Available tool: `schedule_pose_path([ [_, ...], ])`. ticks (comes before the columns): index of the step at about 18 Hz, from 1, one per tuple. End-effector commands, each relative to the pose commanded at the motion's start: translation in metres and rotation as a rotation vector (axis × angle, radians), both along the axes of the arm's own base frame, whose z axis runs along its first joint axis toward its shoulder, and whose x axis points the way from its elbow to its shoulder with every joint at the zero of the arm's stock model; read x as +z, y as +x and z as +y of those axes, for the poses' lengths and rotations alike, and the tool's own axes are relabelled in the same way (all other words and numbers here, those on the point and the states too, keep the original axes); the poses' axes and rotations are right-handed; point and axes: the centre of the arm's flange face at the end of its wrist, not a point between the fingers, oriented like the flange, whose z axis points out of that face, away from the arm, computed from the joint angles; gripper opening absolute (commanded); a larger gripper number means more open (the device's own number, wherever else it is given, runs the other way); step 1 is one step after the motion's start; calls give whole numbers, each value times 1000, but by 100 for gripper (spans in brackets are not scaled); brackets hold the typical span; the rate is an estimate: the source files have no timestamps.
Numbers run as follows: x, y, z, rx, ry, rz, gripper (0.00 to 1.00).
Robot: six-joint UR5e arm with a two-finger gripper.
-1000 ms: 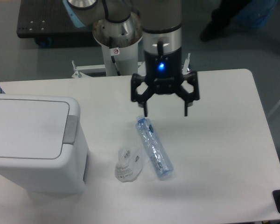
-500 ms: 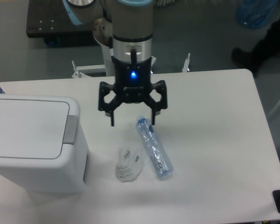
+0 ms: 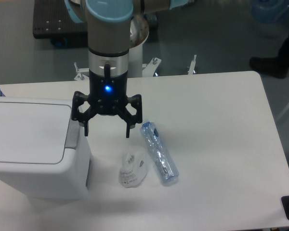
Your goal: Open the trash can
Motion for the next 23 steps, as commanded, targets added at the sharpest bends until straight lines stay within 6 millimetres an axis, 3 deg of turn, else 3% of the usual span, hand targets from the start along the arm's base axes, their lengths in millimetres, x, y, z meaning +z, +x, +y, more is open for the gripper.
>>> schedule_pose_path([
  [12, -7, 14, 8, -23, -9, -10, 100],
  [23, -9, 14, 9, -23, -12, -12, 100],
])
